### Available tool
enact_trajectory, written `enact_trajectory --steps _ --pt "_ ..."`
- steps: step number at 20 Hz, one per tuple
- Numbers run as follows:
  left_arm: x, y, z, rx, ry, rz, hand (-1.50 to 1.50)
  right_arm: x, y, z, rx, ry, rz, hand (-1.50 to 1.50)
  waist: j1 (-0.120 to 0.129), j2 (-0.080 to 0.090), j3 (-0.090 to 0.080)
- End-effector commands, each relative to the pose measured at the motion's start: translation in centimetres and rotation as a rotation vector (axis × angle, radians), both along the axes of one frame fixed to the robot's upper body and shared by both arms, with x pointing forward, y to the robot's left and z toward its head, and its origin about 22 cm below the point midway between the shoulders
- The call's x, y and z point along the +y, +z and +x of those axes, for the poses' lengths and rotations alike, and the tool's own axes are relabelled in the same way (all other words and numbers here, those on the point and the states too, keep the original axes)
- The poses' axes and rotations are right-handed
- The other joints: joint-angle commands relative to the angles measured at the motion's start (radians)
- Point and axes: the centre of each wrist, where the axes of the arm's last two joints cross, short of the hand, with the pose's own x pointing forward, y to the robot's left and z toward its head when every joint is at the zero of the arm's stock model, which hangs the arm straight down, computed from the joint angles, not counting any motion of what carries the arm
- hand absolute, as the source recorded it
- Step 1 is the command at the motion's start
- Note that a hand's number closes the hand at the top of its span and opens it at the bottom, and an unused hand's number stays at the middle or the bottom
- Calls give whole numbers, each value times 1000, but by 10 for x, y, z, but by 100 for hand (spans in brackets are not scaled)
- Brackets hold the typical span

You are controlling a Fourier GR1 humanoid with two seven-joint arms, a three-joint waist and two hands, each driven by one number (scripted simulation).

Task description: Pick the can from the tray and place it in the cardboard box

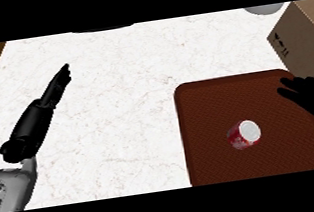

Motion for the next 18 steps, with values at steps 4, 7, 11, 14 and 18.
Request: enact_trajectory --steps 4,7,11,14,18 --pt "-2 5 12 -10 1 -6 0 54 -6 -18 91 -48 -186 -150 -5 1 1" --pt "-14 7 3 12 -12 -11 0 81 -24 -11 145 -83 -194 -150 3 0 1" --pt "12 2 3 8 11 -10 0 94 -34 14 185 -109 -178 -150 -3 1 2" --pt "-1 13 -2 0 11 1 0 91 -35 16 210 -125 -183 -150 -8 -1 3" --pt "1 5 5 -9 25 -15 0 106 -42 5 151 -136 -237 -150 -12 -1 3"
